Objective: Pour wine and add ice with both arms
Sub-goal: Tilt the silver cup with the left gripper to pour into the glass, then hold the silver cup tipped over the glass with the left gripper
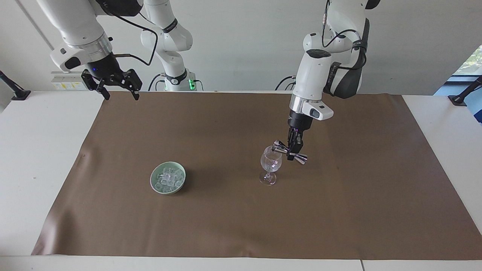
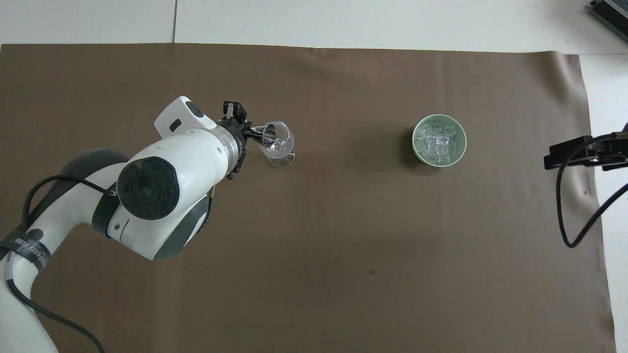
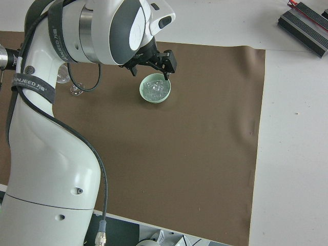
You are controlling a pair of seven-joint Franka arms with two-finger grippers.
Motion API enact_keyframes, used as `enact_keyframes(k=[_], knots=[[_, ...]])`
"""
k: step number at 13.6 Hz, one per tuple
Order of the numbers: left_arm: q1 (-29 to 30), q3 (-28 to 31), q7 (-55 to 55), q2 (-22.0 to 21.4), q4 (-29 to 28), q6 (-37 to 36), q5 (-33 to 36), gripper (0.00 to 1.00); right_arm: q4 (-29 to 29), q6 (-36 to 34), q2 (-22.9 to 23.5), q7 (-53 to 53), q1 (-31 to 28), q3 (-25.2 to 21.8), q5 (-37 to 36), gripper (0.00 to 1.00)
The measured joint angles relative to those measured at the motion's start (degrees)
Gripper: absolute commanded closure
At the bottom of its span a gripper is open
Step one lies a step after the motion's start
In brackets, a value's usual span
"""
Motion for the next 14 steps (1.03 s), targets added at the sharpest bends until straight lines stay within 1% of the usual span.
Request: enact_keyframes(k=[14], knots=[[0.0, -0.6, -0.1, 0.7, 1.3, -1.7, 5.6, 1.0, 0.0, 0.0, 0.0, 0.0, 0.0, 0.0, 0.0, 0.0]])
